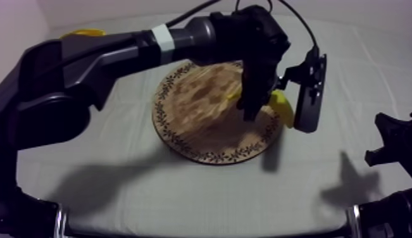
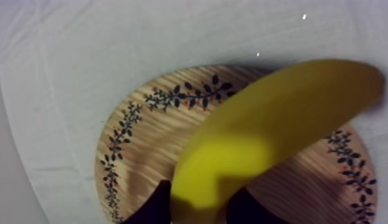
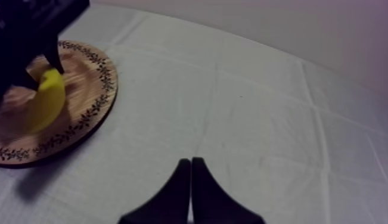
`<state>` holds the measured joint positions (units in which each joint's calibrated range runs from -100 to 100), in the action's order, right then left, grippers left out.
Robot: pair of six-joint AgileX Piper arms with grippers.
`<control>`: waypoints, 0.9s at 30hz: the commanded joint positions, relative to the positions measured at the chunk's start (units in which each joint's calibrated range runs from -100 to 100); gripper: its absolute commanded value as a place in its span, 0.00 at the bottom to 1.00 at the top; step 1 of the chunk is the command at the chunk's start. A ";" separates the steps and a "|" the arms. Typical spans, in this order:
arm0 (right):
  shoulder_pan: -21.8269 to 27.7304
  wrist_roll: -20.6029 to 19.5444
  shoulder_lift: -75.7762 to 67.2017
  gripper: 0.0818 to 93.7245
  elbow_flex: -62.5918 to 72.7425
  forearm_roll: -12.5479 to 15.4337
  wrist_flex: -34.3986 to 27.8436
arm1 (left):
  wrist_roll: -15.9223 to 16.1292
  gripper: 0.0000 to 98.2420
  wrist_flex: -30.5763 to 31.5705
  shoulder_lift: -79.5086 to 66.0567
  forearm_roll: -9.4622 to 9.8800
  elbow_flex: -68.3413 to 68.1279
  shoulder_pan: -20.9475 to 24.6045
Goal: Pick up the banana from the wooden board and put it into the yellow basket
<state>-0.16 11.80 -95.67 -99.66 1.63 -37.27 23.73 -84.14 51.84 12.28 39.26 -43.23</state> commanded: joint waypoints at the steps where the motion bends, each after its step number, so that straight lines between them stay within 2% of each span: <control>1: 0.00 -0.01 0.00 0.00 -0.01 0.00 -0.07 | -0.74 0.24 0.08 -3.52 -0.45 -0.84 -0.20; 6: 0.00 -0.01 0.00 0.00 -0.01 0.00 -0.07 | -2.52 0.25 0.08 -9.52 -1.66 -3.31 -1.04; 17: 0.00 -0.01 0.00 0.00 -0.01 0.00 -0.07 | -5.37 0.25 -1.44 -17.76 -2.60 -7.45 -2.28; 21: 0.00 -0.01 0.00 0.00 -0.01 0.00 -0.07 | -8.19 0.23 -1.82 -19.44 -2.49 -9.03 -1.80; 27: 0.00 -0.01 0.00 0.00 -0.01 0.00 -0.07 | -12.80 0.24 -2.42 -21.19 -3.46 -9.26 -0.73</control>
<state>-0.16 11.82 -95.67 -99.66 1.63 -37.34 12.69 -86.35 30.63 8.87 29.91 -44.02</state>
